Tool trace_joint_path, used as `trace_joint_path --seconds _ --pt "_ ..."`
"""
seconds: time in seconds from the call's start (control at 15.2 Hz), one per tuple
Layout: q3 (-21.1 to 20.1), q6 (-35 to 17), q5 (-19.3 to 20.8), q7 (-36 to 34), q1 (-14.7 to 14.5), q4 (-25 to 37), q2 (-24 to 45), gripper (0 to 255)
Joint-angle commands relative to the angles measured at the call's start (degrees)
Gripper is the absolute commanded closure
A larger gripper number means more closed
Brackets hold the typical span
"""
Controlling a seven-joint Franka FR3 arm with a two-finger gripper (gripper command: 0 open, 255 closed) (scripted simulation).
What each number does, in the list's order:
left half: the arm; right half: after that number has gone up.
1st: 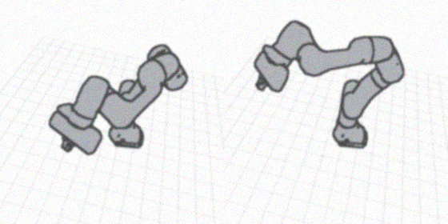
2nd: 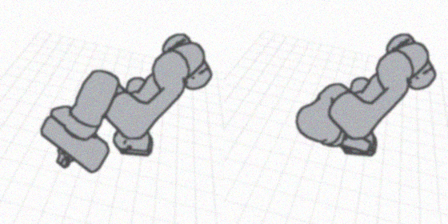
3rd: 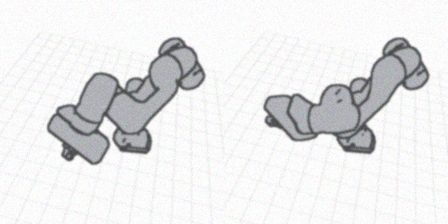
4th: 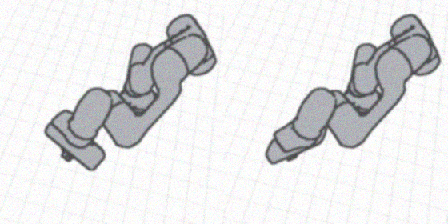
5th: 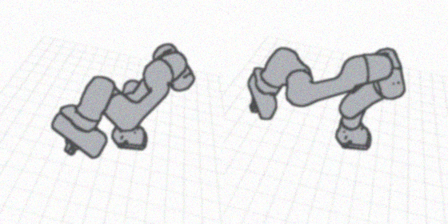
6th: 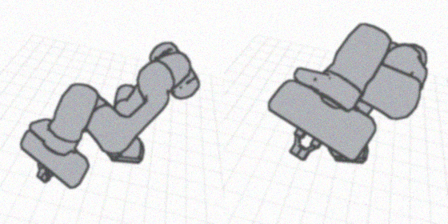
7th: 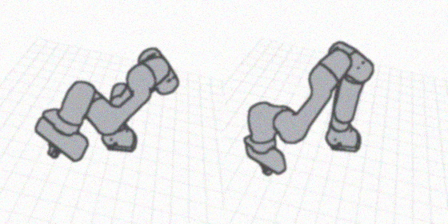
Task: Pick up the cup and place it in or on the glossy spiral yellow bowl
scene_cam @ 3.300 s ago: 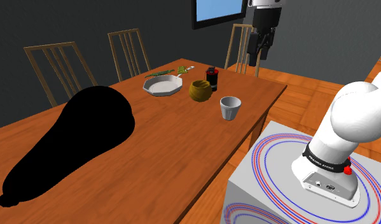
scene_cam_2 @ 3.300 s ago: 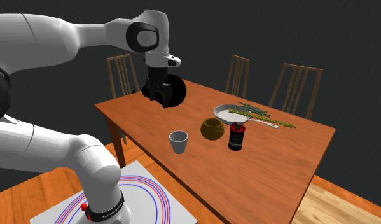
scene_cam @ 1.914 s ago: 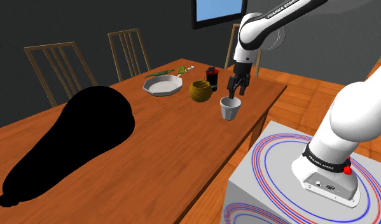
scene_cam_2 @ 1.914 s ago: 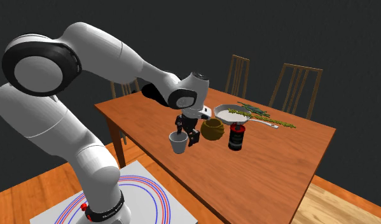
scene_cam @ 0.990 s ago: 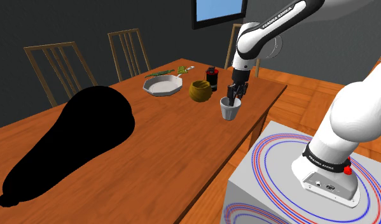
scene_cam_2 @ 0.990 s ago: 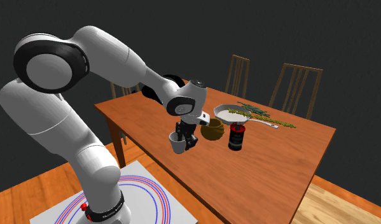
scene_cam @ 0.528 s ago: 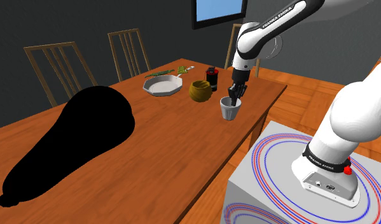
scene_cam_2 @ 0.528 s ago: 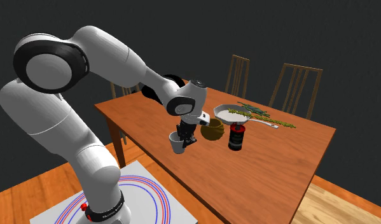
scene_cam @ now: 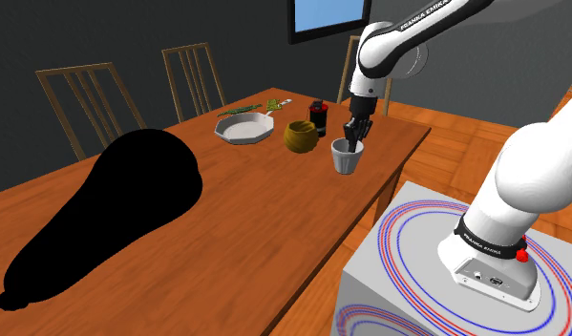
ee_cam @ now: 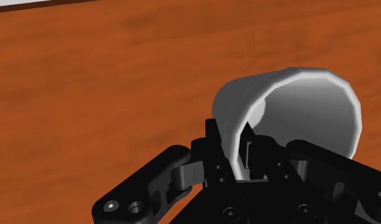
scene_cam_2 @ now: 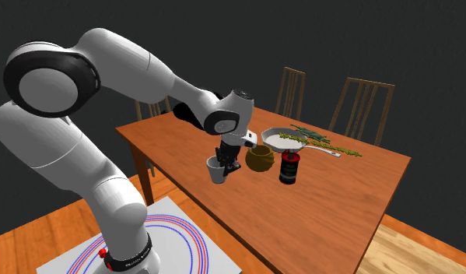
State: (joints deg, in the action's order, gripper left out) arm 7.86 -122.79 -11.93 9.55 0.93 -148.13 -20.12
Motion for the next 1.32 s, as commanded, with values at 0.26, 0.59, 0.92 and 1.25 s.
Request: trace_joint_path --seconds 0.26,0.59,0.92,1.25 --pt "-0.31 5.2 0.85 -1.53 0.25 2.77 -2.58 255" --pt "-0.47 9.35 1.38 -2.54 0.42 5.34 -4.26 255" --pt "-0.59 13.39 1.77 -3.46 0.52 8.19 -5.54 255" --pt "-0.67 17.34 2.05 -4.3 0.57 11.32 -6.45 255"
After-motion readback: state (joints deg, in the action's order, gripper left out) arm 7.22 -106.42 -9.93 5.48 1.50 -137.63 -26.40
